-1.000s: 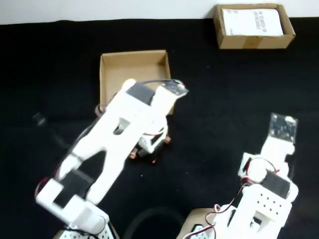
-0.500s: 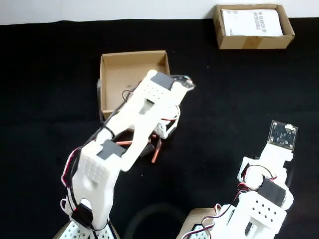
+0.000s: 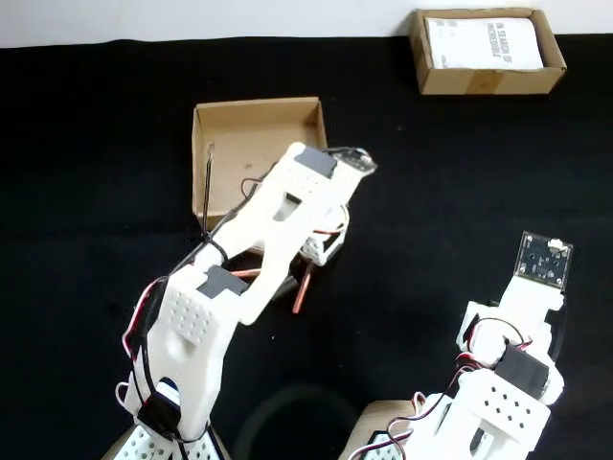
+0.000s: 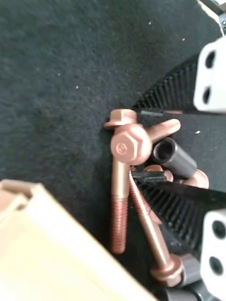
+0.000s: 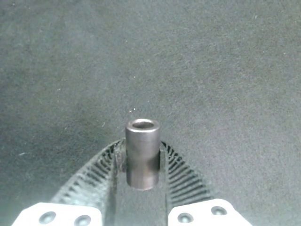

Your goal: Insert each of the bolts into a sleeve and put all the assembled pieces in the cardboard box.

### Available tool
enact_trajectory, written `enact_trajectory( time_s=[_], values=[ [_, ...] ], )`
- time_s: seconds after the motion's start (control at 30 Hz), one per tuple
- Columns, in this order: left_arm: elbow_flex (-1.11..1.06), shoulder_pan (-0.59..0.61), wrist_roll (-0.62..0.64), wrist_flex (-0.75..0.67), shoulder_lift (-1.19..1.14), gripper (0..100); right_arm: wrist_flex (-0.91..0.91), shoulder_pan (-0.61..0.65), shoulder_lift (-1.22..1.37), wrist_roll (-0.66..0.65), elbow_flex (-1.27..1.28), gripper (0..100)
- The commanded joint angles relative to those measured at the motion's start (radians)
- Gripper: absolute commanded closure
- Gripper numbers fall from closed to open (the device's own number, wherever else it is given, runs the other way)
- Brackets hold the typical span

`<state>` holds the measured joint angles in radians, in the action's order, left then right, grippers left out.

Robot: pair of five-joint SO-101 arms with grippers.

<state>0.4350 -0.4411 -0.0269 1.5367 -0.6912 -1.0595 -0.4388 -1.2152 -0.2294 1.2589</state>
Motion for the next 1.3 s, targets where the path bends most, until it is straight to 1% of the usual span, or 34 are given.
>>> enact_trajectory(
  time_s=[0.0, 0.07, 0.2, 0.27, 0.47, 0.6, 0.73, 0.87, 0.93, 1.1, 1.27],
  values=[
    [0.025, -0.005, 0.006, -0.02, 0.008, 80, 0.016, -0.007, -0.024, -0.011, -0.015, 99.1],
    [0.025, -0.005, 0.006, -0.038, 0.008, 82, 0.016, -0.008, -0.024, -0.011, -0.015, 99.1],
    [0.024, -0.005, 0.006, -0.084, 0.008, 100, 0.016, -0.01, -0.024, -0.011, -0.015, 99.1],
    [0.024, -0.005, 0.006, -0.084, 0.008, 98, 0.015, -0.012, -0.024, -0.011, -0.015, 99.1],
    [0.03, -0.005, 0.006, -0.071, 0.021, 99, 0.01, -0.012, -0.024, -0.011, -0.016, 99.1],
    [0.096, -0.005, 0.006, 0.026, 0.048, 99, 0.008, -0.012, -0.024, -0.011, -0.025, 99.1],
    [0.193, -0.022, 0.005, 0.135, 0.122, 99, -0.041, 0.001, -0.024, -0.005, -0.107, 99.1],
    [0.269, -0.081, 0.005, 0.198, 0.22, 99, -0.101, 0.068, -0.024, -0.003, -0.203, 99.1],
    [0.277, -0.105, 0.005, 0.222, 0.3, 99, -0.133, 0.122, -0.024, -0.003, -0.24, 99.1],
    [0.28, -0.162, 0.011, 0.207, 0.521, 99, -0.211, 0.288, -0.024, -0.005, -0.306, 99.1],
    [0.277, -0.147, 0.157, 0.121, 0.72, 99, -0.265, 0.46, -0.024, -0.002, -0.42, 99.1]
  ],
)
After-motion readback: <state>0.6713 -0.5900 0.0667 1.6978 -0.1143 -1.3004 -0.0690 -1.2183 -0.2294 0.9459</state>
